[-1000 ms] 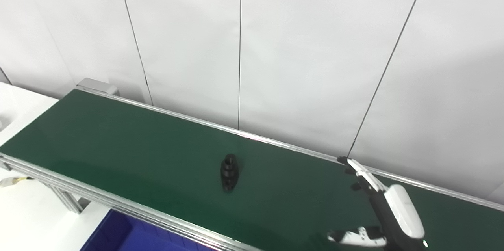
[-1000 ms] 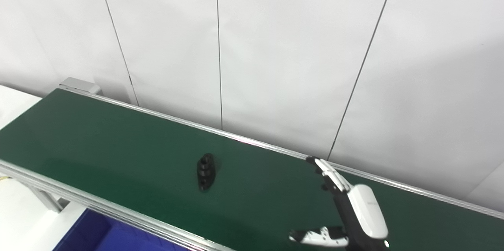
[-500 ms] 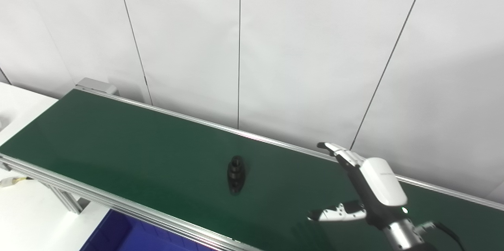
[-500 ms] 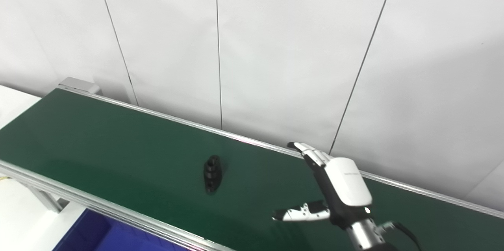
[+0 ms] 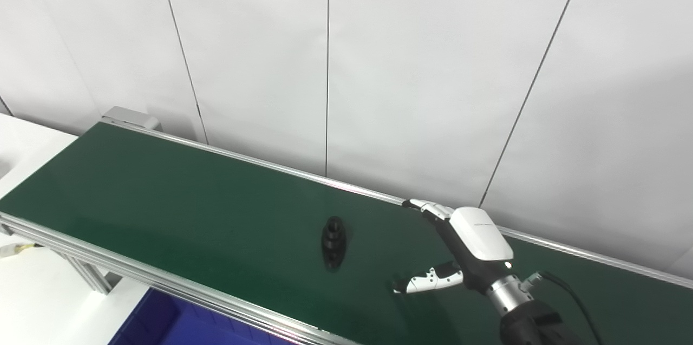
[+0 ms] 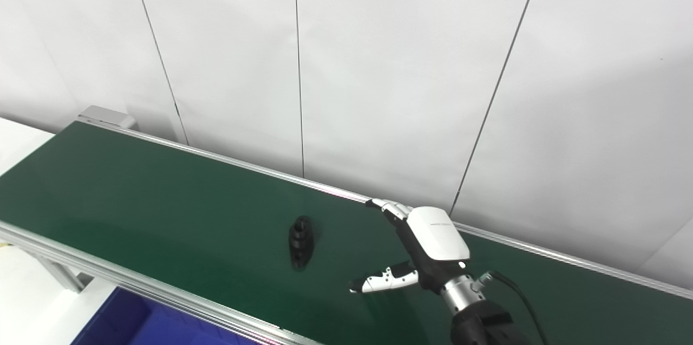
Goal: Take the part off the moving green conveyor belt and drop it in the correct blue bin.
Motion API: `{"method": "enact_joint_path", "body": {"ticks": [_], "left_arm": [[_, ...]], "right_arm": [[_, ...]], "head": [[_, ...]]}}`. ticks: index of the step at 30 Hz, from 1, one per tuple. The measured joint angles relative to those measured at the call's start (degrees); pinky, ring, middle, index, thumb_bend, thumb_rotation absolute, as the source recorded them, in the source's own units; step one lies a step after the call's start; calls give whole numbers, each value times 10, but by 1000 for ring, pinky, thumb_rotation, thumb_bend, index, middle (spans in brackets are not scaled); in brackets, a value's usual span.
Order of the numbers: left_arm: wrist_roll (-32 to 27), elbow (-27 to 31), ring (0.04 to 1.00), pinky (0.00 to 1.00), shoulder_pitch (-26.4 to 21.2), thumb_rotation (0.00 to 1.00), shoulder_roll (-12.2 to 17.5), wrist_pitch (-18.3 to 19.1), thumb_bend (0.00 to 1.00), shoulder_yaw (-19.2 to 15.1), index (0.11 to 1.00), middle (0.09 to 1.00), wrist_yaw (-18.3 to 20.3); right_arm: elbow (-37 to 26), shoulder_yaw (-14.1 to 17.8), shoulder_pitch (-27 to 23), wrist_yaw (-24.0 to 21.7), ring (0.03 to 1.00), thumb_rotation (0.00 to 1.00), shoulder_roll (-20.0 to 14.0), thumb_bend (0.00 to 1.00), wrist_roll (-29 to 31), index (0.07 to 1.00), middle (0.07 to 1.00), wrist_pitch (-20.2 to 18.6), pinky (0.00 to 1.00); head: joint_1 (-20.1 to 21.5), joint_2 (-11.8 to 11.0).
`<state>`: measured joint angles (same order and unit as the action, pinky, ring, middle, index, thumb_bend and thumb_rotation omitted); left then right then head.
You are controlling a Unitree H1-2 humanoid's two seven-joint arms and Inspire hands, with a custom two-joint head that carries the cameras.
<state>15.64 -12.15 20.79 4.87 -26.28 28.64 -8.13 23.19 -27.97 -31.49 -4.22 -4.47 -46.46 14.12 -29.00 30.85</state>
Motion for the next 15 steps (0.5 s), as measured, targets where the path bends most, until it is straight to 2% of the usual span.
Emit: {"method": "enact_joint_path", "body": {"ticks": [9, 15], "left_arm": [[-1, 0, 881, 787, 0, 966, -1, 0, 992, -3, 852, 882, 12], [0, 0, 883, 787, 0, 960, -3, 0, 996, -6, 851, 886, 16]], "right_arm": [[43, -26, -29, 4, 782, 669, 24, 989, -22, 853, 841, -9, 600], [76, -41, -36, 9, 791, 672, 33, 995, -33, 857, 844, -18, 628]], "head": [[14, 6], [15, 7]]}}
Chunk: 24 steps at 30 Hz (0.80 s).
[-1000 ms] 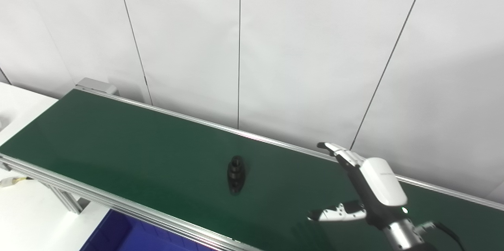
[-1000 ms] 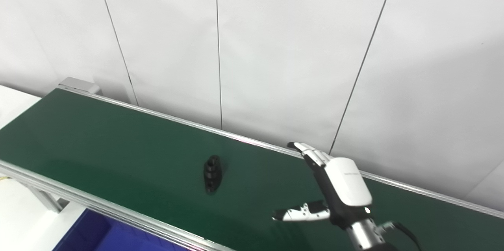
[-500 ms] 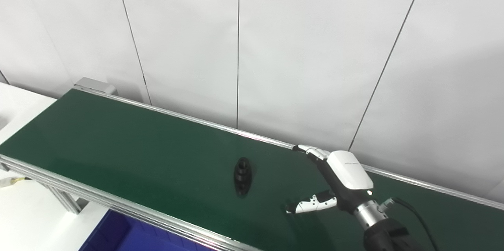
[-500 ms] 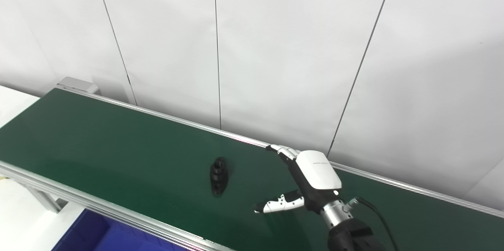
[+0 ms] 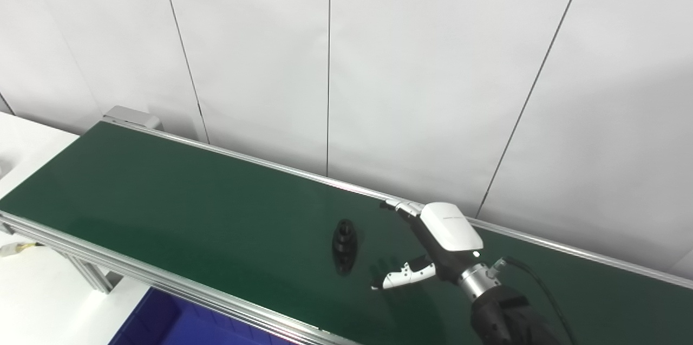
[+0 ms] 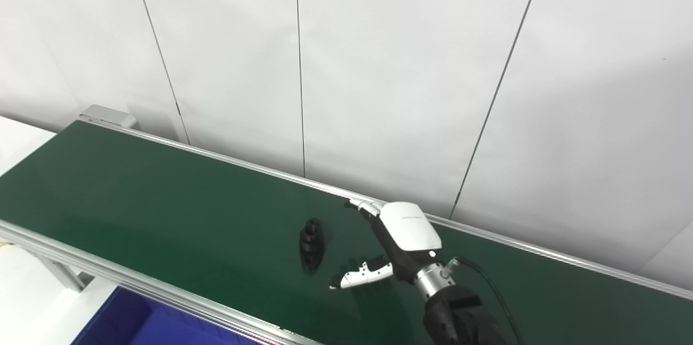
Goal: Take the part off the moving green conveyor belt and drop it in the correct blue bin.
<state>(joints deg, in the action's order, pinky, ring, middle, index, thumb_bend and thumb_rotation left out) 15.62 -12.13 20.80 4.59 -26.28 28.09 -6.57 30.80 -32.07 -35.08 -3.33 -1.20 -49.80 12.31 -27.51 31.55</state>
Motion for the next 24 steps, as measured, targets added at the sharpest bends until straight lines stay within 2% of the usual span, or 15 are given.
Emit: {"method": "enact_joint_path", "body": {"ticks": [11, 24], "left_arm": [[0, 0, 885, 793, 0, 955, -2, 0, 996, -2, 851, 885, 5], [0, 1, 888, 799, 1, 947, -2, 0, 999, -1, 852, 886, 5]], "right_arm": [[39, -26, -21, 2, 792, 666, 16, 988, -14, 865, 846, -2, 615], [76, -34, -28, 11, 799, 678, 24, 988, -14, 875, 855, -3, 632]], "head": [[4, 1], [5, 5]]}}
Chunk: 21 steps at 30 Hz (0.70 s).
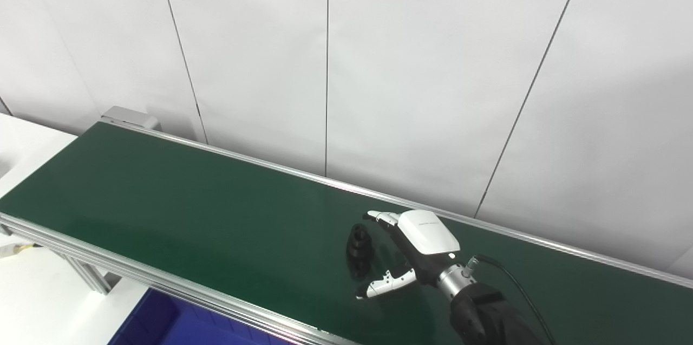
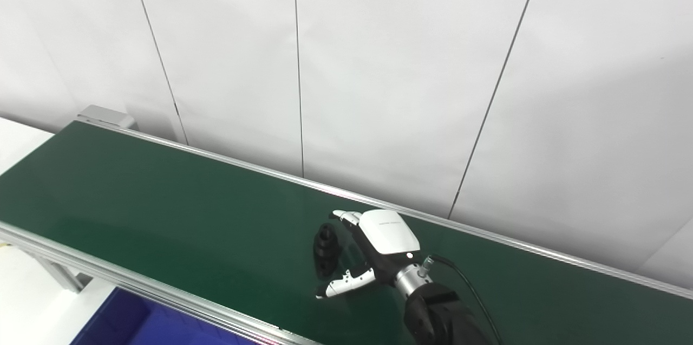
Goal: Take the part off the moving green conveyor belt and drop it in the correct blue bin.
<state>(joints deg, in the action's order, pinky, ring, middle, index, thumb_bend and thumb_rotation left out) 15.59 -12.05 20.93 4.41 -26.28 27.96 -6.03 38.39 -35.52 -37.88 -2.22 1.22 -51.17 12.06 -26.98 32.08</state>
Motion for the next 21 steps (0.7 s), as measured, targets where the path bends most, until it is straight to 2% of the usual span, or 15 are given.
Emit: {"method": "enact_joint_path", "body": {"ticks": [14, 19, 21], "left_arm": [[0, 9, 896, 812, 8, 939, 0, 1, 988, -2, 856, 890, 2], [0, 14, 895, 811, 12, 929, 0, 1, 971, -2, 856, 891, 3], [0, 20, 897, 814, 16, 925, 0, 1, 971, -3, 858, 892, 3]], "right_arm": [[37, -12, -28, 6, 778, 624, -4, 962, 0, 865, 839, 0, 606], [46, -18, -30, 9, 747, 549, -7, 938, -1, 852, 825, 0, 591], [58, -22, -31, 16, 703, 514, -8, 928, -2, 842, 800, 0, 535]], "head": [[3, 9], [8, 18], [9, 19]]}}
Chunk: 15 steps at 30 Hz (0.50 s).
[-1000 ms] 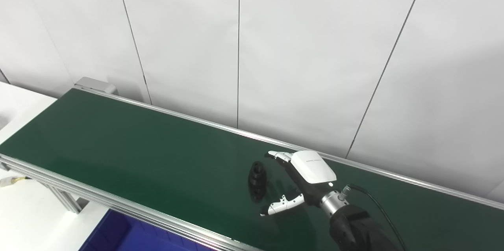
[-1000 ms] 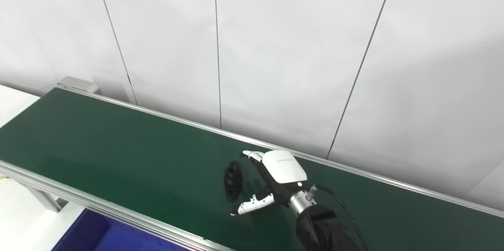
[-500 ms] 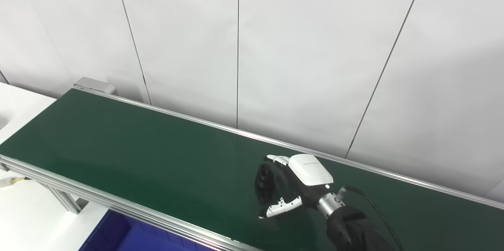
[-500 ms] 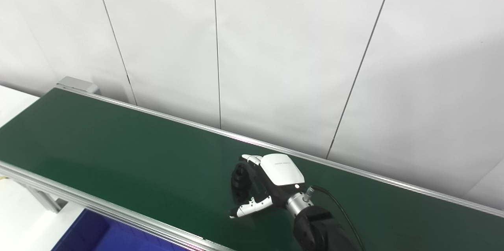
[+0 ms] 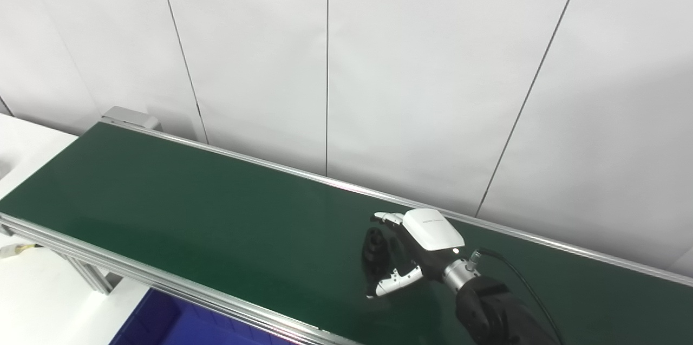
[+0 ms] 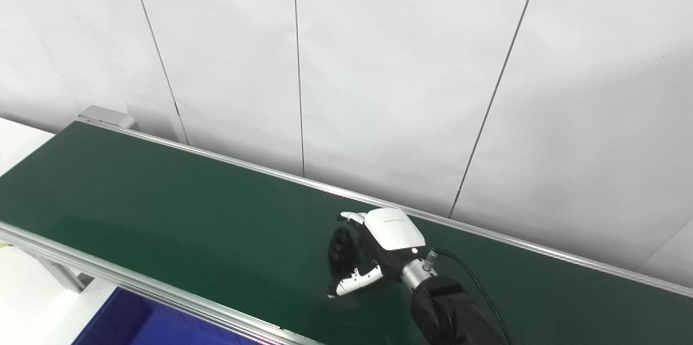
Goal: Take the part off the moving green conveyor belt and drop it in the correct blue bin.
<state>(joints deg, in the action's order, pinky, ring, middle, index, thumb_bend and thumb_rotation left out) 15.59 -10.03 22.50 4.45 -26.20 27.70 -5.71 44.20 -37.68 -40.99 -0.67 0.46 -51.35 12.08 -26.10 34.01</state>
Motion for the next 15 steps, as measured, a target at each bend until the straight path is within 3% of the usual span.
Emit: {"method": "enact_joint_path", "body": {"ticks": [3, 6, 10, 11, 15], "left_arm": [[0, 8, 898, 816, 5, 925, 0, 0, 970, -1, 861, 895, 0], [0, 10, 903, 826, 7, 919, 0, 0, 967, -2, 865, 901, 1], [0, 13, 902, 823, 10, 915, 0, 0, 953, -3, 862, 900, 5], [1, 15, 902, 824, 11, 913, 0, 0, 943, -3, 863, 900, 5], [2, 22, 904, 828, 15, 915, 0, 0, 951, -3, 867, 903, 6]], "right_arm": [[8, -3, 0, 16, 606, 379, -3, 884, -1, 816, 750, 0, 430], [16, -4, -1, 36, 510, 87, -4, 854, 0, 768, 710, 1, 367], [22, -5, -1, 51, 461, 15, -4, 845, 11, 744, 694, 13, 335], [22, -7, -1, 54, 455, 2, -4, 594, 13, 734, 671, 16, 323], [31, -12, -5, 59, 432, 0, -4, 530, 14, 697, 575, 19, 329]], "head": [[2, 2], [6, 7], [7, 10], [7, 12], [7, 16]]}}
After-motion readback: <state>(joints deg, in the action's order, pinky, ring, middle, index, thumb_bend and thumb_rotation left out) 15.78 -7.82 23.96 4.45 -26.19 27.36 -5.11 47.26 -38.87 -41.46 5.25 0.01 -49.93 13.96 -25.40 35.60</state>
